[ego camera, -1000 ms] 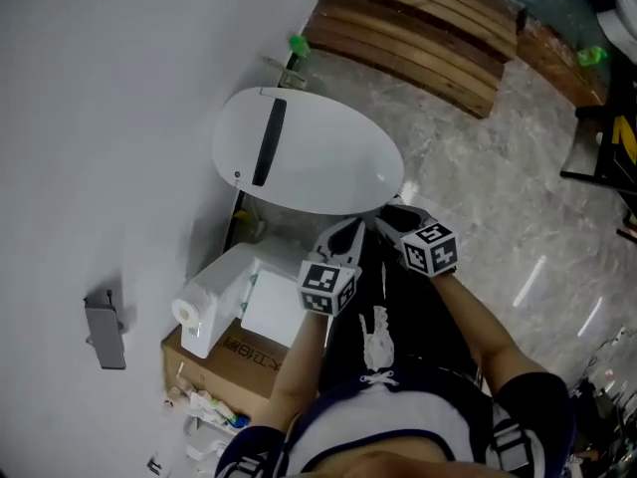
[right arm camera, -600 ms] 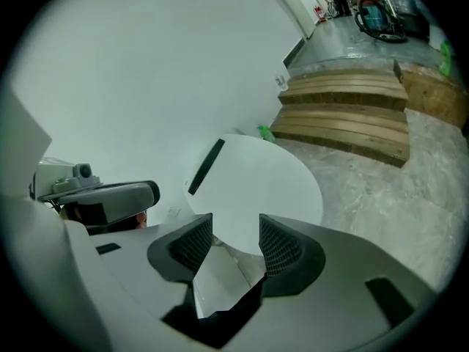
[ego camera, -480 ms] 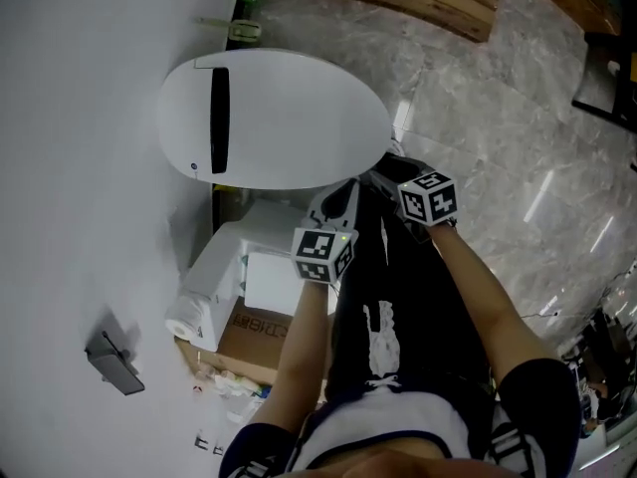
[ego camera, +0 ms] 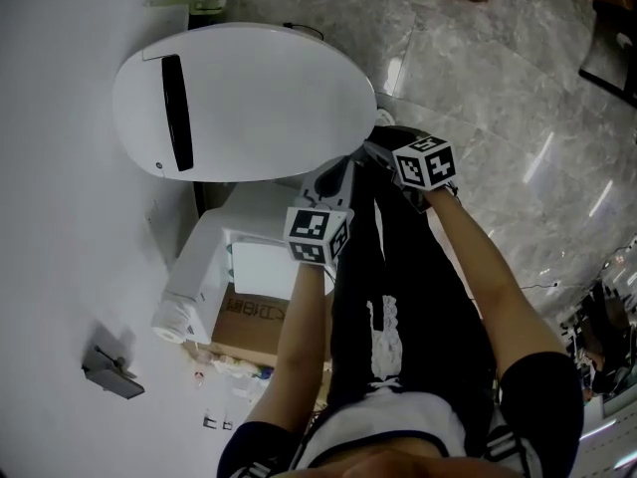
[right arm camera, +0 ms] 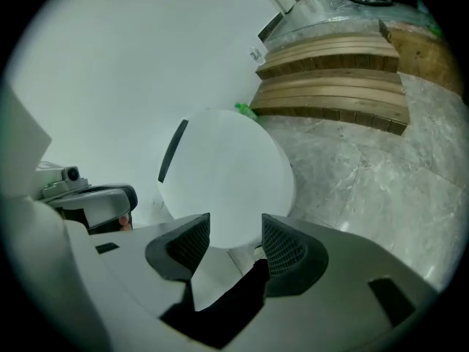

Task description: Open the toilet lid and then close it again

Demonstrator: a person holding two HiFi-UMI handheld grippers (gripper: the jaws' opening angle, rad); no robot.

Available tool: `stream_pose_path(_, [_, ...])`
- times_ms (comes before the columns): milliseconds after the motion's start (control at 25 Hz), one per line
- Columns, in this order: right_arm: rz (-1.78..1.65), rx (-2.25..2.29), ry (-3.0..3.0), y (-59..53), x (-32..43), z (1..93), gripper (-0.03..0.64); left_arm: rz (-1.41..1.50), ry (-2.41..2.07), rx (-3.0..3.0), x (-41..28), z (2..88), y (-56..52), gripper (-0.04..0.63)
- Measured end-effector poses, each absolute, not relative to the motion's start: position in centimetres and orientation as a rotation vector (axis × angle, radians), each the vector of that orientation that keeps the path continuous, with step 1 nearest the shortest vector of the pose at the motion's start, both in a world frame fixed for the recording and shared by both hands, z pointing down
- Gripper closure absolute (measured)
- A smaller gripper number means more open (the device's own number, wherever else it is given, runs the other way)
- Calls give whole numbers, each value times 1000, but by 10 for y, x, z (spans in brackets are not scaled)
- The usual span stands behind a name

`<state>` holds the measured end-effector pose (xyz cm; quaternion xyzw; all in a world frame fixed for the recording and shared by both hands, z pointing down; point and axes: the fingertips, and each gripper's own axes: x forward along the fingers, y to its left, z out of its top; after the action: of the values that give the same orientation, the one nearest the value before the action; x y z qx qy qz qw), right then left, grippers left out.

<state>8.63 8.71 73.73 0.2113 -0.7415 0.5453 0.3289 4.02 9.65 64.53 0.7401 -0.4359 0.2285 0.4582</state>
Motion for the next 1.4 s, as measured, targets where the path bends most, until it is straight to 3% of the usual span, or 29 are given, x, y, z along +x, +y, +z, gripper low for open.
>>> stream_pose_path(720, [1802,408,-1909,79,88,823,387,546,-1071,1738,47,713,111,588])
stream_pose_path(1400, [1891,479,-1896,74,87,800,388,551,-1051,1724,42,711,123,588])
